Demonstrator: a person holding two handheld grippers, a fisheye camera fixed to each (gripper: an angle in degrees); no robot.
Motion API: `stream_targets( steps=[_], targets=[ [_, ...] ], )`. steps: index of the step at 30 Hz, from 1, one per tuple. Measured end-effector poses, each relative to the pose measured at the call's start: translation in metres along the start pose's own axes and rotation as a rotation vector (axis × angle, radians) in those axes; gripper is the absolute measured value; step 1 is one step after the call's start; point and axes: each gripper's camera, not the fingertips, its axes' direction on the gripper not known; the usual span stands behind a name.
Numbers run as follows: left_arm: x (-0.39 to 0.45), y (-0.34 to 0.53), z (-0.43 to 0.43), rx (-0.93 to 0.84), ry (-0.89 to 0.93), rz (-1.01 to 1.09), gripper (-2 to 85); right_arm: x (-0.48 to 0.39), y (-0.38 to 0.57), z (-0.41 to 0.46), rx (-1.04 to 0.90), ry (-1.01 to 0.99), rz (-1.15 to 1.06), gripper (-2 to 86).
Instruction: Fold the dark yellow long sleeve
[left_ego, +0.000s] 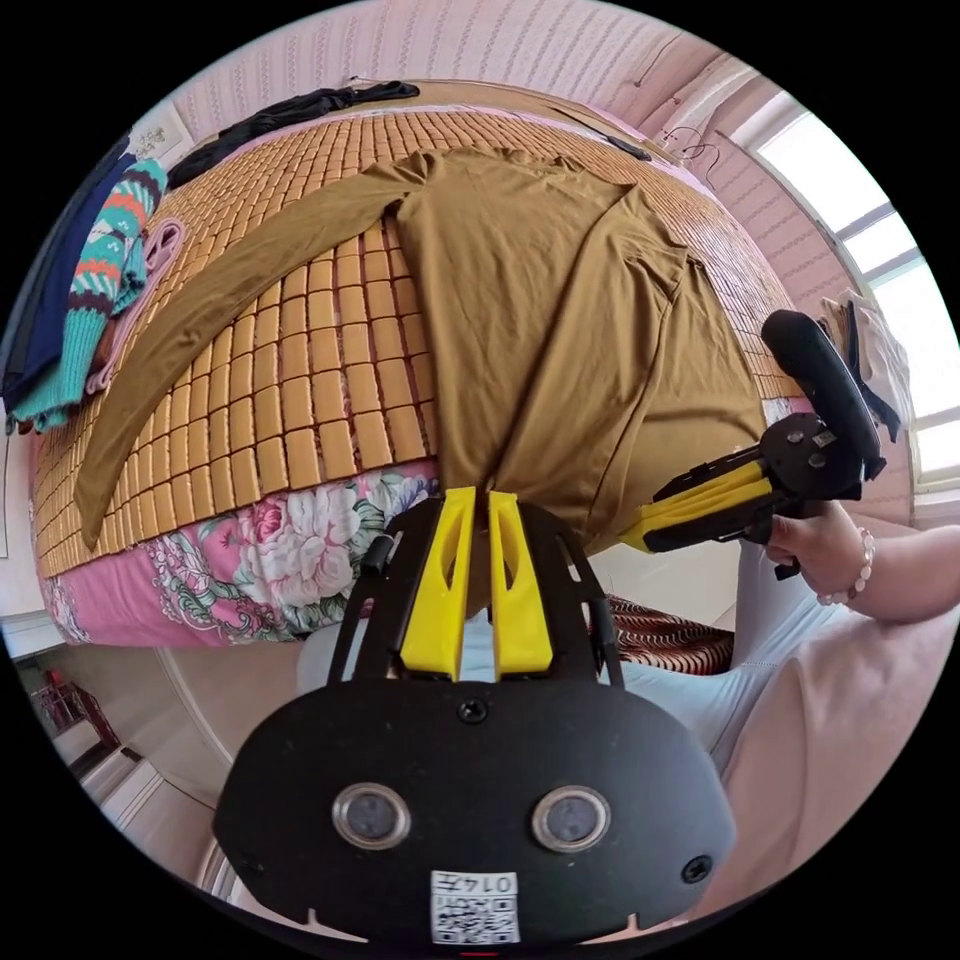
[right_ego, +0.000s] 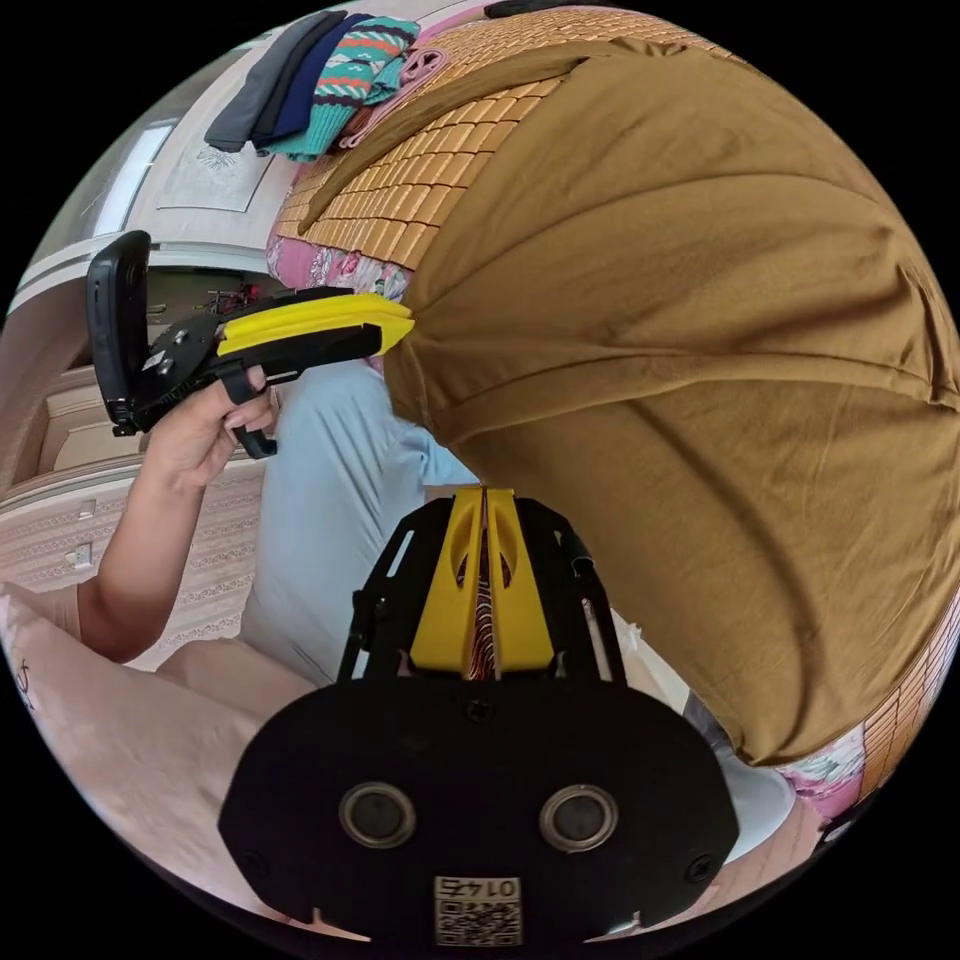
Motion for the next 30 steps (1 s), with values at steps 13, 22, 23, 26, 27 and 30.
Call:
stream_targets(
  steps=[13, 22, 23, 26, 27, 30],
  targets=[
    [-0.079, 0.080, -0.041, 0.191, -0.085, -0.320, 3.9, -0.057, -0.019, 0.016, -0.039, 0.178, -0.244, 1.0],
    [-0.186, 0.137, -0.069, 0.603, -0.247, -0.727, 8.0, -0.172, -0.148, 0.025, -0.025, 0.356, -0.554, 6.8],
    [-0.194, 0.138, -0.067, 0.605, -0.239, -0.755, 8.3, -0.181, -0.159, 0.028, -0.022, 0.359, -0.570, 7.3],
    [-0.228, 0.138, -0.059, 0.592, -0.237, -0.853, 9.7, -0.226, -0.213, 0.045, -0.025, 0.368, -0.625, 9.2],
    [-0.239, 0.136, -0.055, 0.594, -0.228, -0.868, 10.0, -0.244, -0.232, 0.053, -0.026, 0.370, -0.646, 9.6],
    [-0.261, 0.131, -0.046, 0.575, -0.231, -0.905, 10.2, -0.287, -0.272, 0.071, -0.034, 0.390, -0.701, 10.0]
  ],
)
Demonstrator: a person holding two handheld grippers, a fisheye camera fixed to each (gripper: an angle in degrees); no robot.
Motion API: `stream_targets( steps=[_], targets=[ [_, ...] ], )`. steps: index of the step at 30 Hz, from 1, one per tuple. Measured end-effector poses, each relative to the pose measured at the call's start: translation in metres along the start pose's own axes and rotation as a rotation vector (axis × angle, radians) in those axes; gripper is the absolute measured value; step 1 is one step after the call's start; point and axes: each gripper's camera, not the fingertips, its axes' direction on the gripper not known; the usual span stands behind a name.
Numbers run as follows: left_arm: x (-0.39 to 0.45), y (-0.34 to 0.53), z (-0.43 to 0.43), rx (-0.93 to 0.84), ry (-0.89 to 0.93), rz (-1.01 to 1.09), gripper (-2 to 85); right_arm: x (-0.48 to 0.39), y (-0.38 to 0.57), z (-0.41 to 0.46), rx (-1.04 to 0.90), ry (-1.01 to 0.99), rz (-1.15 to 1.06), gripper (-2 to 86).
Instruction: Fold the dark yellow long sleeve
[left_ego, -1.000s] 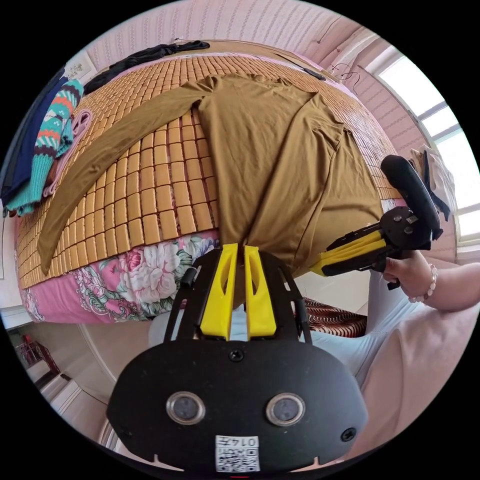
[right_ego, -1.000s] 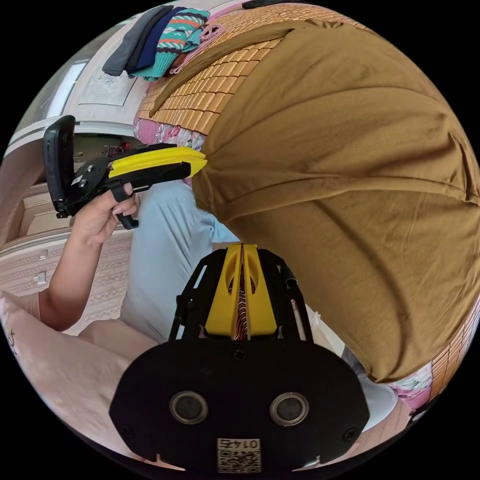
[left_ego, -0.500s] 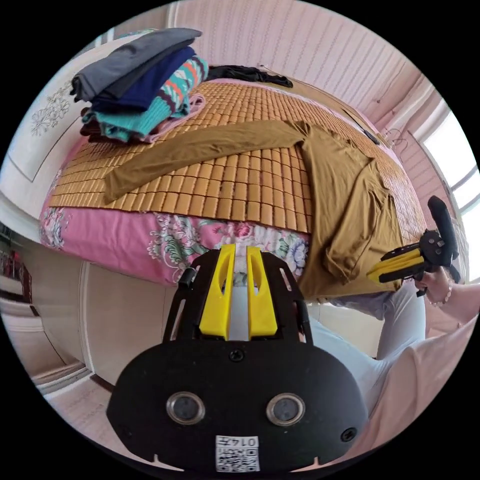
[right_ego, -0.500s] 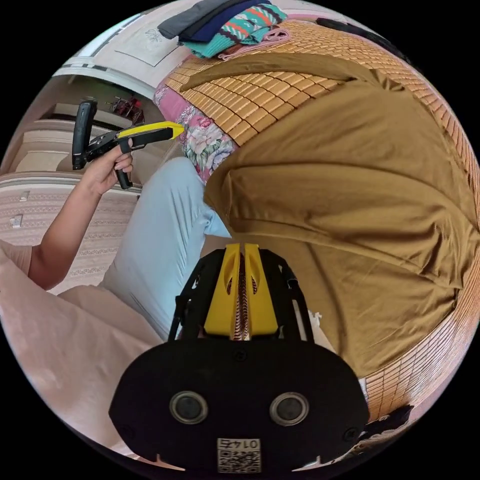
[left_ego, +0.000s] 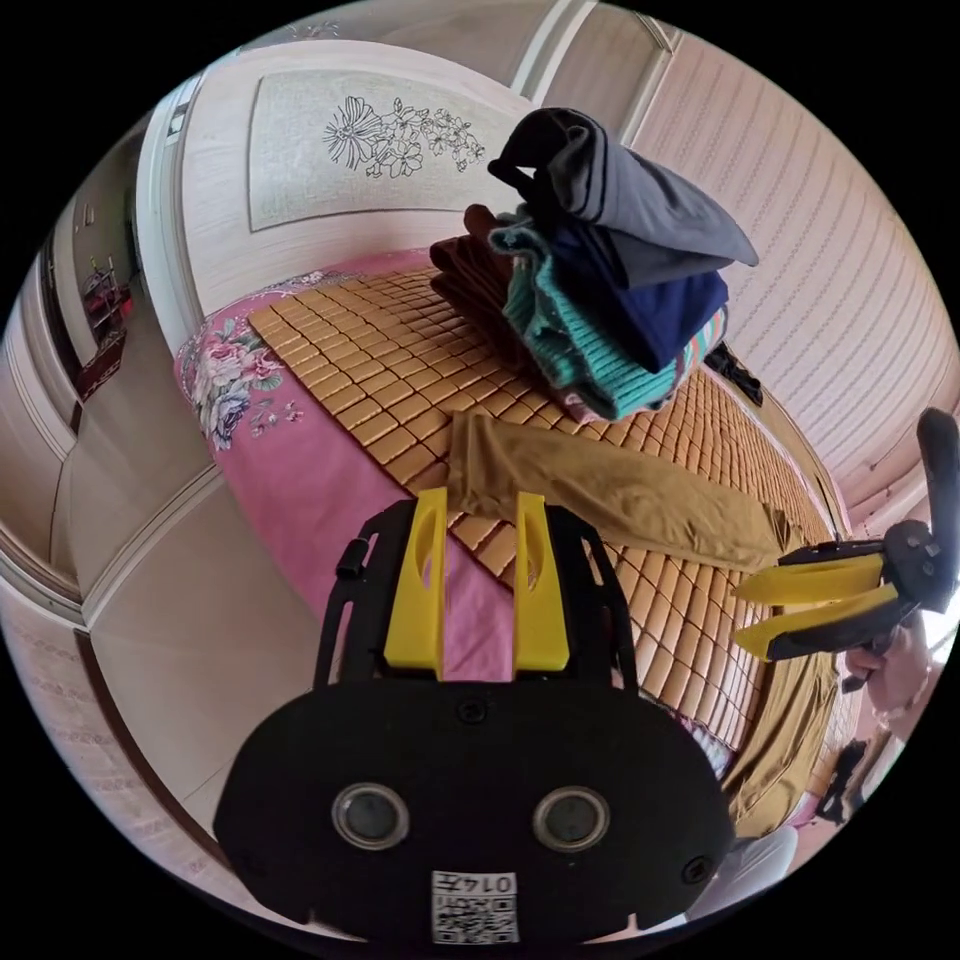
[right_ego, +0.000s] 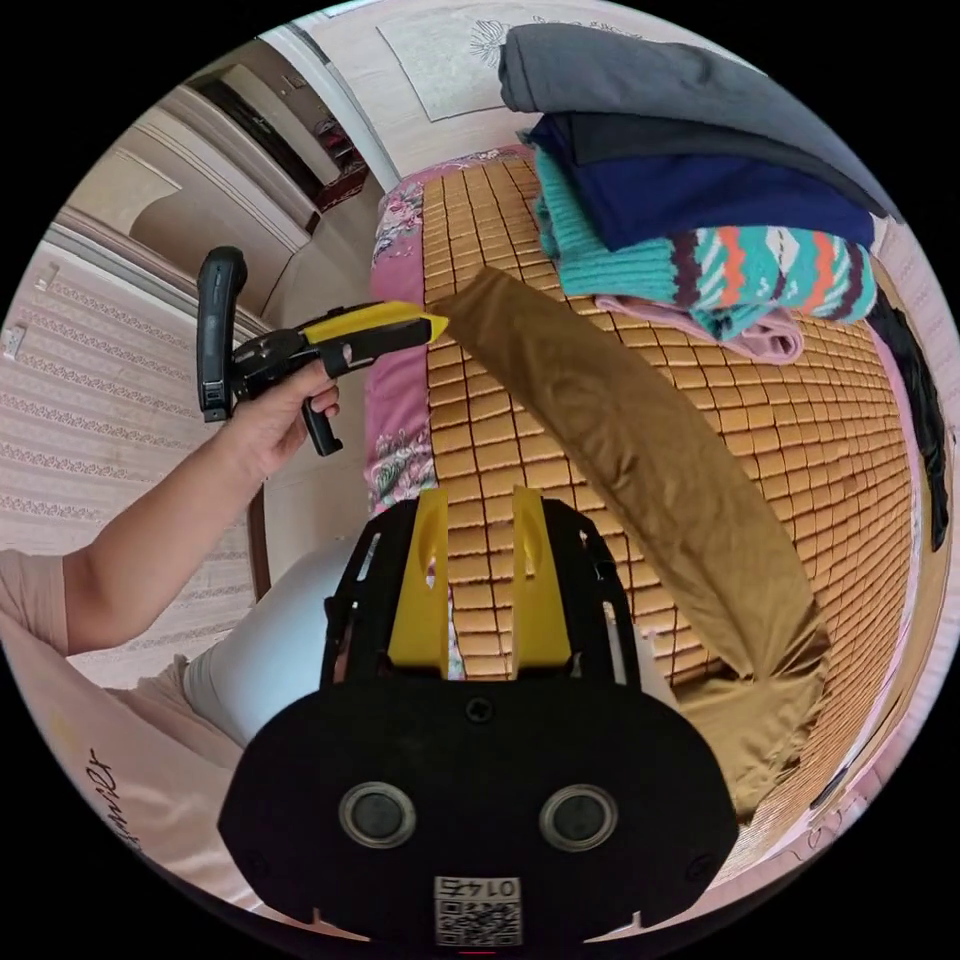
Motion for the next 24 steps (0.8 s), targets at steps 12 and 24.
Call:
stream_targets(
  steps=[12, 24],
  targets=[
    [0.017, 0.033, -0.005, 0.019, 0.110, 0.193, -0.4, -0.027, -0.118, -0.011, 0.066, 0.014, 0.030, 10.4],
    [0.090, 0.100, -0.039, -0.022, 0.111, 0.505, -0.4, -0.018, -0.067, -0.035, 0.034, -0.063, 0.194, 0.7]
  ],
)
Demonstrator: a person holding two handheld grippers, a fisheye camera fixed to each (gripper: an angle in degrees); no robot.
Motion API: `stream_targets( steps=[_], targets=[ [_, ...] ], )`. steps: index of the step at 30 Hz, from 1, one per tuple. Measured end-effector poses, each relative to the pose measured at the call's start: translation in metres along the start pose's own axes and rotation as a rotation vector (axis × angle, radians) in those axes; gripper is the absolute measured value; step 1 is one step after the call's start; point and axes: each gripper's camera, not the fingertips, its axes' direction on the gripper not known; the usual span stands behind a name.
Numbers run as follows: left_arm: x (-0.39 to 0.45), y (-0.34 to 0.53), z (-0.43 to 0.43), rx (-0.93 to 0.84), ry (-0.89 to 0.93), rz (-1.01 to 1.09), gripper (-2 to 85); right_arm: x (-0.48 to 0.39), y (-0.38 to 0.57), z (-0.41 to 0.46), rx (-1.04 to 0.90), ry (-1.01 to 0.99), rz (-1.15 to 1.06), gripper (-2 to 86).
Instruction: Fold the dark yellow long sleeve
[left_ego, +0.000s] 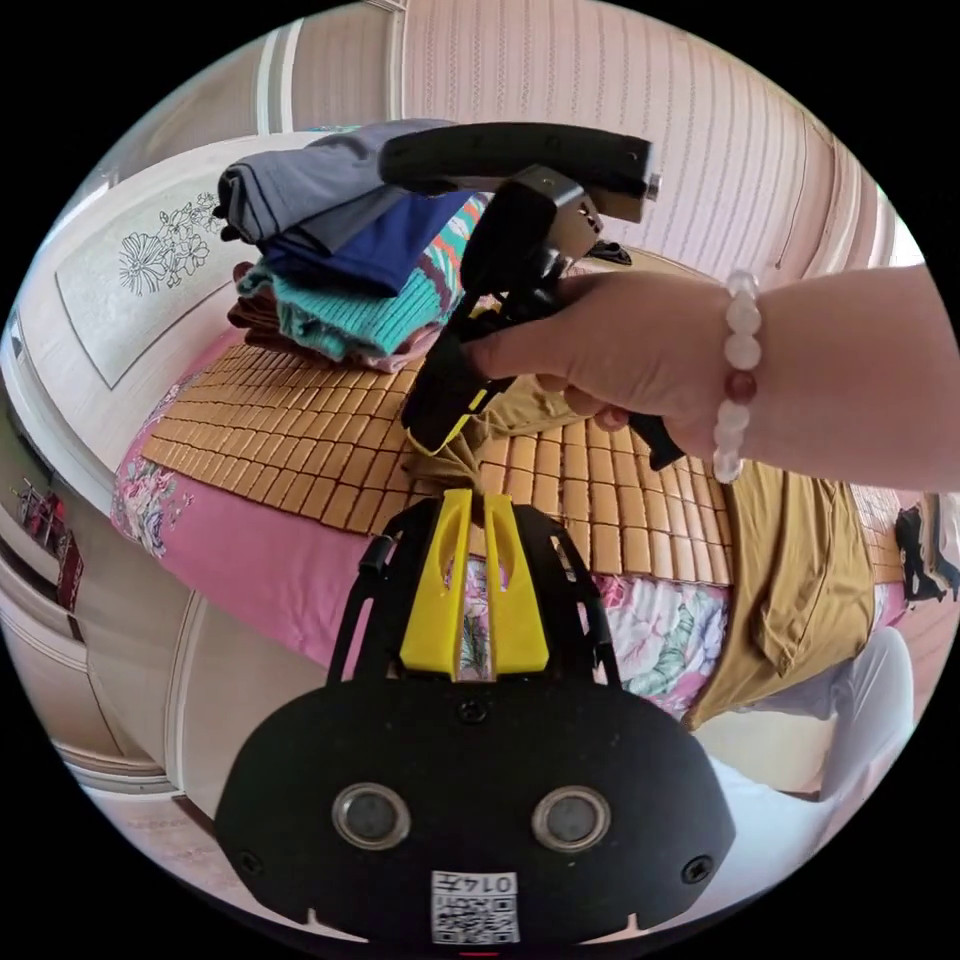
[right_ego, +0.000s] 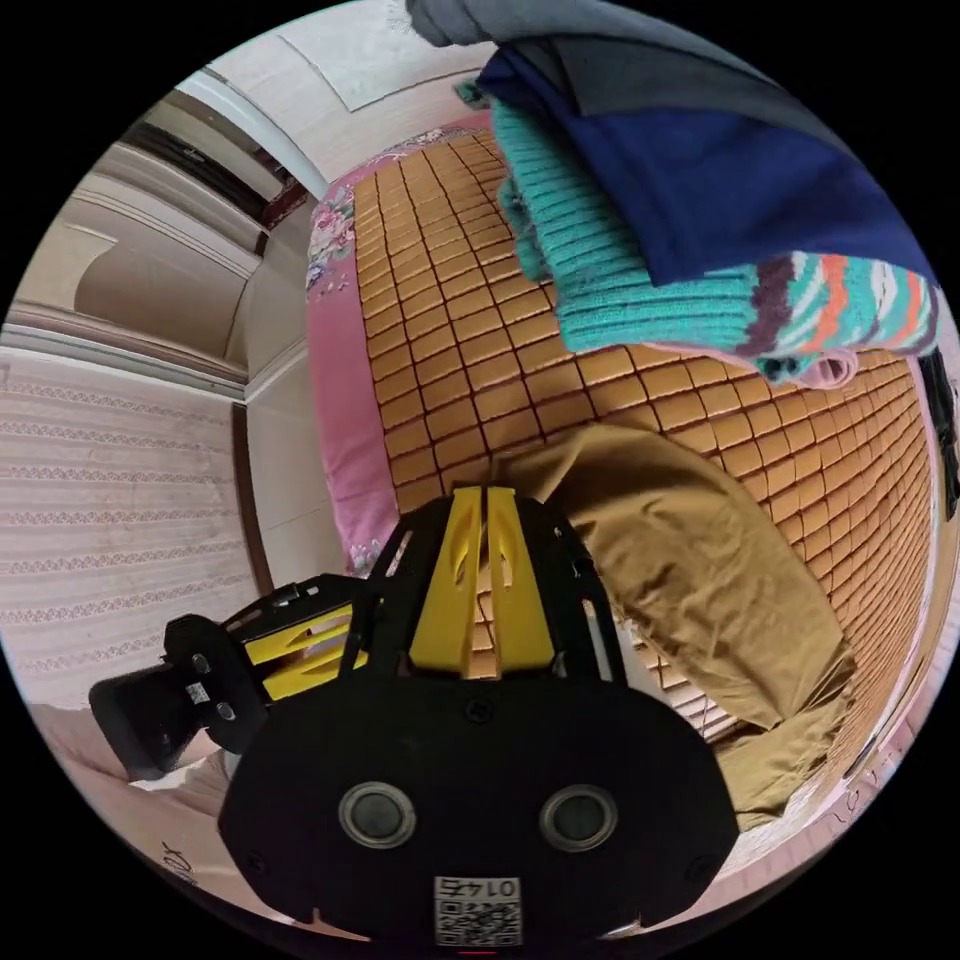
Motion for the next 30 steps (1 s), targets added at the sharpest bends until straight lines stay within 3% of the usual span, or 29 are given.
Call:
stream_targets(
  steps=[4, 13, 18, 23, 30],
  targets=[
    [0.029, -0.002, -0.034, 0.125, 0.165, -0.018, -0.4, 0.044, 0.088, -0.097, 0.230, -0.183, 0.131, 0.1],
    [0.144, -0.034, -0.105, 0.284, 0.583, 0.194, -0.2, 0.094, 0.336, -0.287, 0.578, -0.254, 0.418, 0.0],
    [0.201, -0.025, -0.123, 0.272, 0.576, 0.308, -0.1, 0.096, 0.405, -0.333, 0.671, -0.290, 0.474, 0.0],
    [0.218, -0.020, -0.139, 0.308, 0.565, 0.292, 0.1, 0.089, 0.430, -0.380, 0.749, -0.328, 0.422, 0.1],
    [0.239, -0.038, -0.175, 0.462, 0.579, 0.302, 0.1, 0.063, 0.473, -0.479, 0.938, -0.291, 0.303, 0.1]
  ],
)
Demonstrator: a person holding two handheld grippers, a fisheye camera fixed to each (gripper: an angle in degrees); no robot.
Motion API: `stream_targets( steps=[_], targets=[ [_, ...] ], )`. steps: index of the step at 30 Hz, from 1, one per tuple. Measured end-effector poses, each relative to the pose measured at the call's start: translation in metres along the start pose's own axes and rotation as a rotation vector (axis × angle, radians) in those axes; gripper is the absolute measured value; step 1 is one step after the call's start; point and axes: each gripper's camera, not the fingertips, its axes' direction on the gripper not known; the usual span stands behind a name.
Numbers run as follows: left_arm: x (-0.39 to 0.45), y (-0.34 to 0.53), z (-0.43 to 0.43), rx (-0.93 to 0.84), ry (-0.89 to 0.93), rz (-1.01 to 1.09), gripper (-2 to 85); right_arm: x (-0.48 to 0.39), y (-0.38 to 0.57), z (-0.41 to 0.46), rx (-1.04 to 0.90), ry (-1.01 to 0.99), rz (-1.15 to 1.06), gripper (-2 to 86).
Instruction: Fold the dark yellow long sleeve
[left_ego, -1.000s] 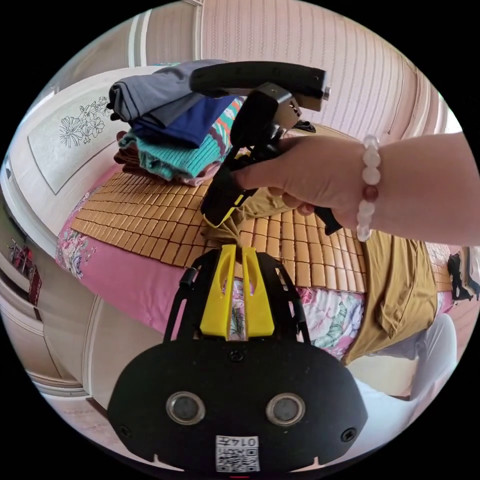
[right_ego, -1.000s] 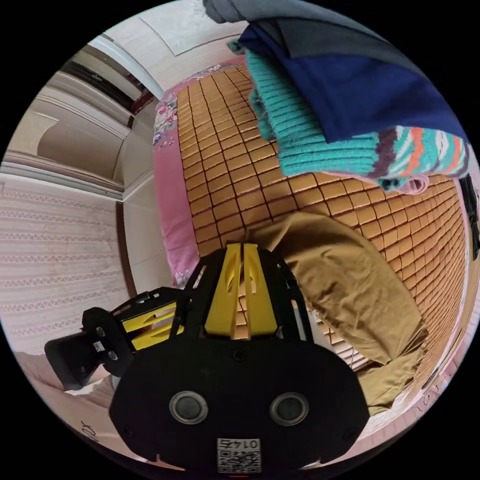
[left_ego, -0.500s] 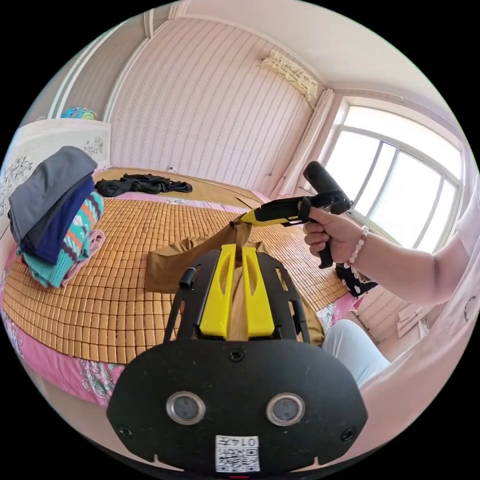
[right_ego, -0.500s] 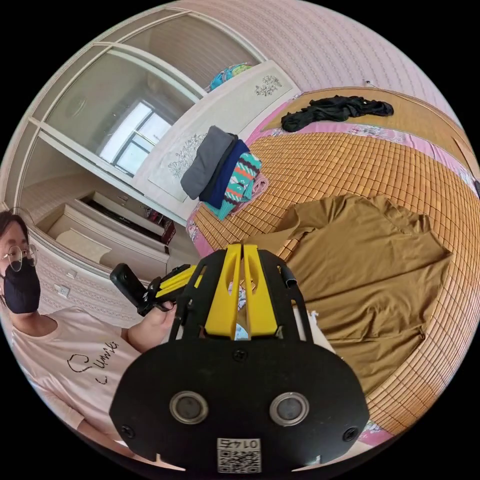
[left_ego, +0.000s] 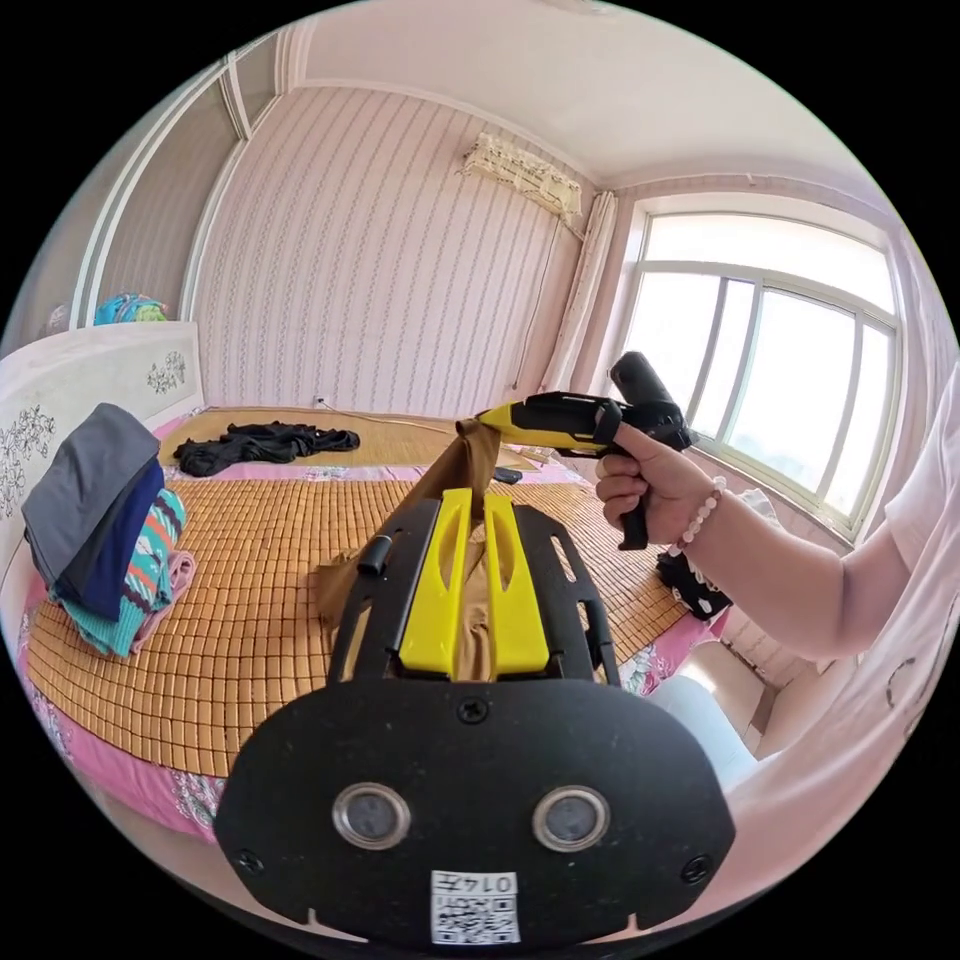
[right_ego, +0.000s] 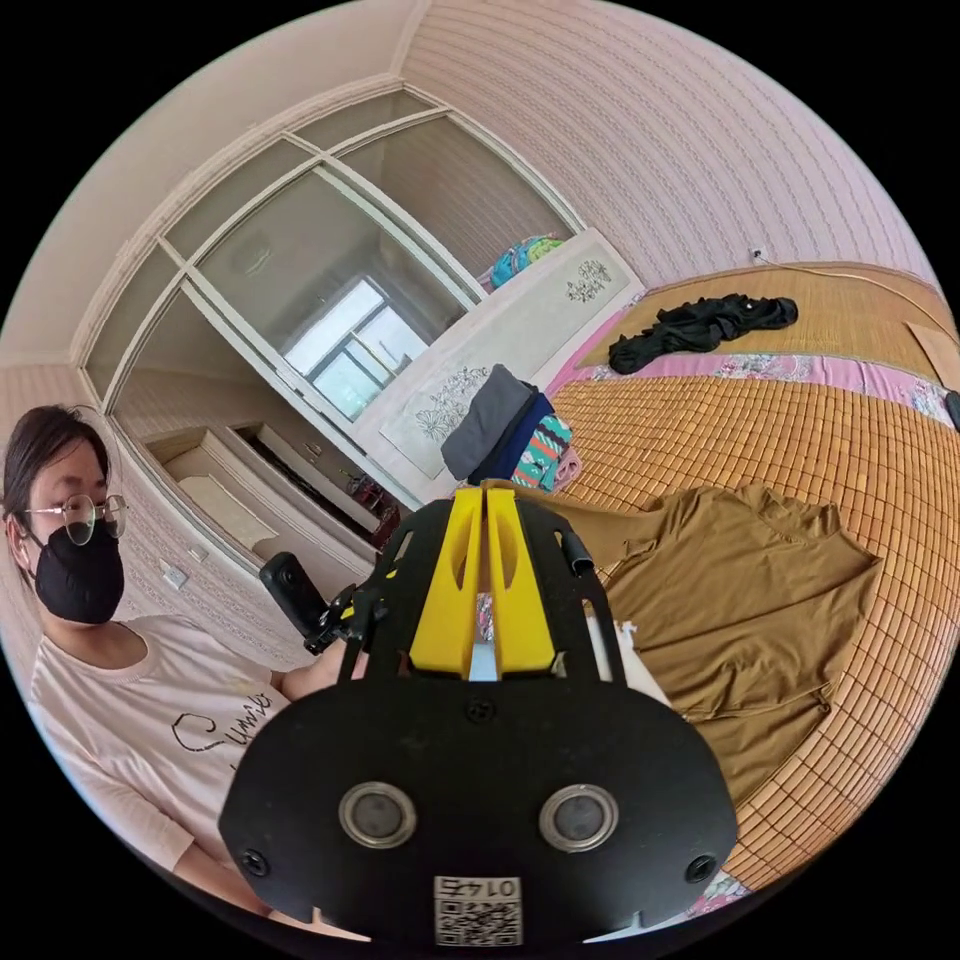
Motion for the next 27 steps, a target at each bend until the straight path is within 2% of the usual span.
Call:
stream_targets(
  steps=[4, 8, 13, 19, 23, 27],
  targets=[
    [0.030, -0.008, 0.014, 0.021, 0.077, 0.072, 0.2, -0.017, 0.010, -0.063, 0.089, 0.057, -0.013, 0.1],
    [0.056, 0.004, 0.043, -0.046, 0.152, 0.145, 0.4, -0.009, 0.034, -0.103, 0.092, 0.131, 0.057, 0.1],
    [0.080, 0.054, 0.108, -0.307, 0.213, 0.224, 0.8, 0.040, 0.089, -0.119, -0.029, 0.187, 0.287, 0.1],
    [0.103, 0.119, 0.174, -0.580, 0.369, 0.187, -0.1, 0.085, 0.166, -0.132, -0.102, 0.272, 0.584, 0.1],
    [0.124, 0.149, 0.202, -0.684, 0.471, 0.229, -0.6, 0.097, 0.199, -0.151, -0.163, 0.449, 0.733, 0.1],
    [0.129, 0.161, 0.219, -0.731, 0.493, 0.238, -0.2, 0.098, 0.212, -0.181, -0.114, 0.568, 0.819, 0.2]
  ],
)
